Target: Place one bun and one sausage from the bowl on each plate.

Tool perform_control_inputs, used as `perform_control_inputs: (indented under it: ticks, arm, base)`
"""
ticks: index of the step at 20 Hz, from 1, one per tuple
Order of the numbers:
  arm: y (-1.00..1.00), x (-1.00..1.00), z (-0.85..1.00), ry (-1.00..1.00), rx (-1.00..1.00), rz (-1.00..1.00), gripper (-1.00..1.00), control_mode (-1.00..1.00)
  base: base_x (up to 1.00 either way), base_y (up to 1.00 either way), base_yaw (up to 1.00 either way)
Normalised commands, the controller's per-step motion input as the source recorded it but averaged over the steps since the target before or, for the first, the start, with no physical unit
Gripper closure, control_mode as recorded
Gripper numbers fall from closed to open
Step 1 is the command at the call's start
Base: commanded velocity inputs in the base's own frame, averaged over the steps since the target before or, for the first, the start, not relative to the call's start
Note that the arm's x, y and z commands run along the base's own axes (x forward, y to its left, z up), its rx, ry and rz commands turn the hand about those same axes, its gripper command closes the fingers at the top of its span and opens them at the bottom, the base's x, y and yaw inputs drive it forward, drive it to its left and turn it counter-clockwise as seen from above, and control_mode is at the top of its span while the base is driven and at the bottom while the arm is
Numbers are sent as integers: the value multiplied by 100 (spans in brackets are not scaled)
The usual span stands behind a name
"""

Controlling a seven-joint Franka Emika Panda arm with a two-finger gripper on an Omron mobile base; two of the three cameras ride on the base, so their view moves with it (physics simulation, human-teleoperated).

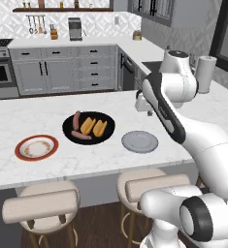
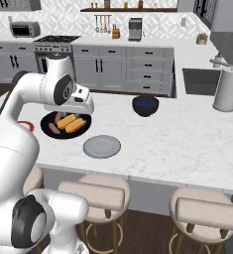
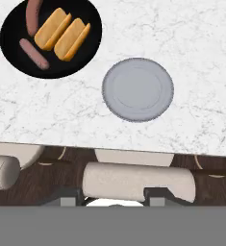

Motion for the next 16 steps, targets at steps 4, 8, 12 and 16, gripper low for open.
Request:
perform_control_inputs:
  ticks: [4,8,12,16]
  arm:
    - [-1,-28,0,-12,0,0,-100,-100]
    - [0,-75,18,-26,3,0,-100,-100]
    - [0,-71,13,-16,0,0,-100,-100]
    - [0,-43,2,-2,0,0,-100,100]
  base:
    - [0,0,0]
    - [0,0,0]
    - [0,0,0]
    - [-8,5,0]
